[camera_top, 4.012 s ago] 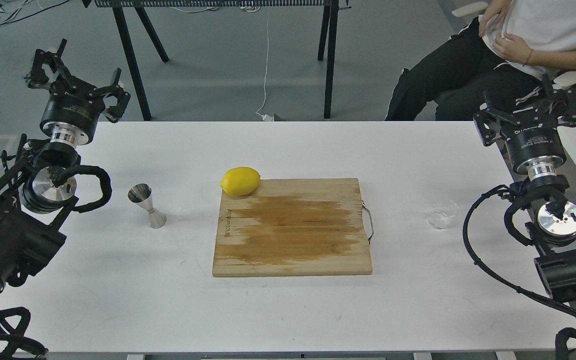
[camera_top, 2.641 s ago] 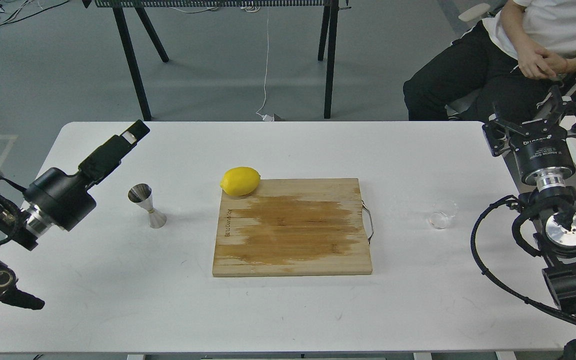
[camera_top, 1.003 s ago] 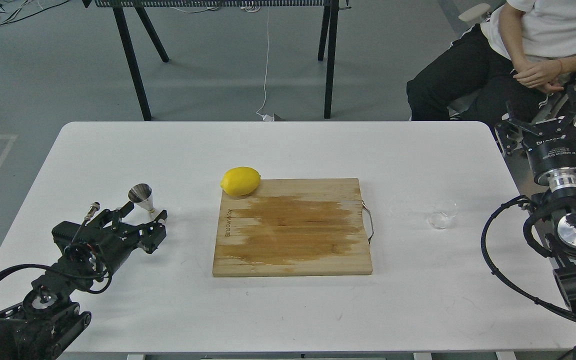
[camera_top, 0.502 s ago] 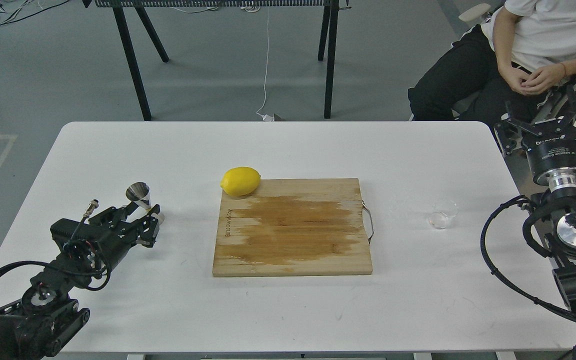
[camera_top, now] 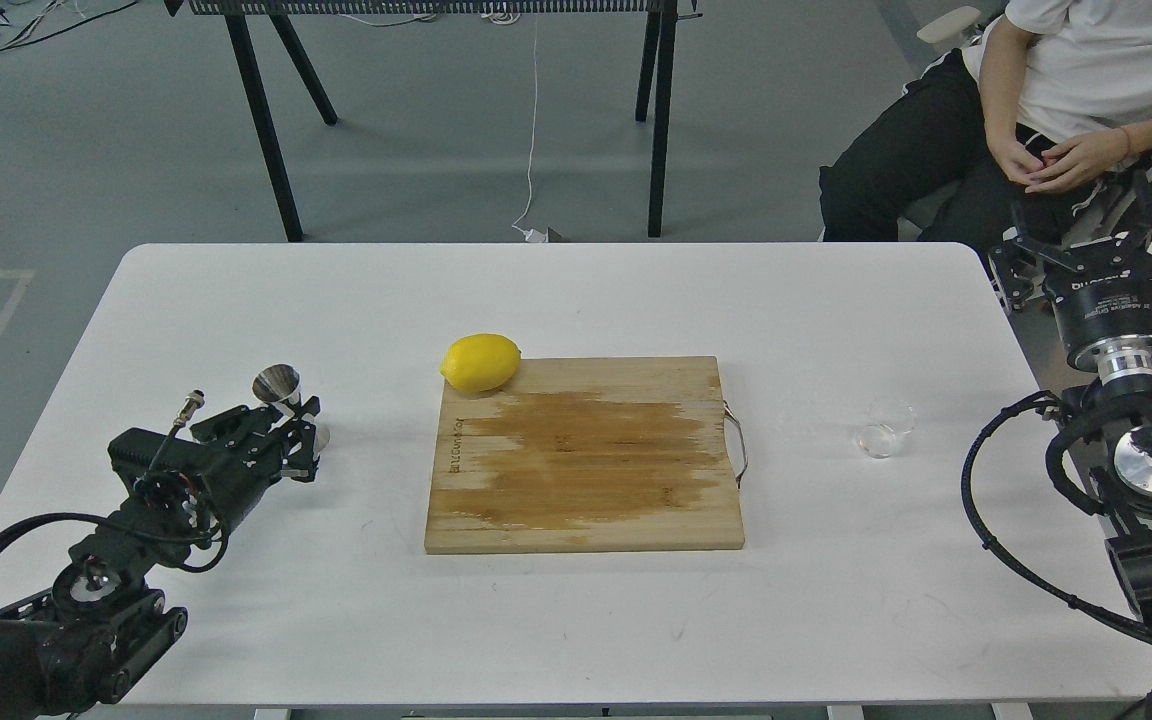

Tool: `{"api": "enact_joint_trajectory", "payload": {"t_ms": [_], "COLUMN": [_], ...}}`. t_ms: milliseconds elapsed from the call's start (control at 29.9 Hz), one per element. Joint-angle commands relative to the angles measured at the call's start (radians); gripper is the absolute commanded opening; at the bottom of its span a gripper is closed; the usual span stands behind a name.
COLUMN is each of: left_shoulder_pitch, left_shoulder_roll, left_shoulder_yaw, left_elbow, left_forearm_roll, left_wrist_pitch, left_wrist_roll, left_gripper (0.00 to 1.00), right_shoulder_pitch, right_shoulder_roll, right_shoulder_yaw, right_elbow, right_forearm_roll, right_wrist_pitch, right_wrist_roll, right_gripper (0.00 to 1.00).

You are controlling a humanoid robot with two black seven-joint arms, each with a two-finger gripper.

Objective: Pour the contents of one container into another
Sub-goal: 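Close the left gripper around the steel jigger and lift it, then carry the jigger over the board and set it down upright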

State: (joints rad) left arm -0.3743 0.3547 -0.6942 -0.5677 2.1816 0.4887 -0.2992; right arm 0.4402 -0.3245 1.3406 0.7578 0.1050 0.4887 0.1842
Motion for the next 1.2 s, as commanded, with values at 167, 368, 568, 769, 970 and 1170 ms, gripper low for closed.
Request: {"api": "enact_joint_trajectory", "payload": {"t_ms": [167,368,568,769,970,1170], "left_shoulder_pitch": [-0.008,-0.090,-0.248,-0.370,-0.391,-0.351], "left_shoulder_roll": [0.020,0.059,0.056,-0.029,-0.157,-0.269], "left_shoulder_yaw": [-0.001,0.001,0.076,0.295,0.397,0.501], "left_elbow": [-0.053,-0.136,-0.176,-0.176,-0.153,-0.061], "left_forearm_roll": [0.000,0.000,0.000,0.000,0.000,0.000], "left_wrist_pitch": [0.000,0.000,0.000,0.000,0.000,0.000], "left_wrist_roll": [-0.003,-0.001,0.008,0.008,0.031,0.031], "left_gripper": [0.13,0.12,0.12,0.12,0.12,0.12], "right_shoulder_pitch": [0.000,-0.008,-0.035,-0.066,-0.080,-0.092], "right_shoulder_roll": [-0.001,-0.021,-0.050,-0.126,-0.160,-0.160], "right_shoulder_yaw": [0.000,0.003,0.023,0.048,0.058,0.060], "right_elbow": [0.000,0.000,0.003,0.002,-0.002,0.000], "right_forearm_roll": [0.001,0.001,0.001,0.002,0.002,0.002], "right_wrist_pitch": [0.000,0.000,0.000,0.000,0.000,0.000], "right_wrist_roll": [0.000,0.000,0.000,0.000,0.000,0.000], "right_gripper": [1.00,1.00,1.00,1.00,1.00,1.00]}}
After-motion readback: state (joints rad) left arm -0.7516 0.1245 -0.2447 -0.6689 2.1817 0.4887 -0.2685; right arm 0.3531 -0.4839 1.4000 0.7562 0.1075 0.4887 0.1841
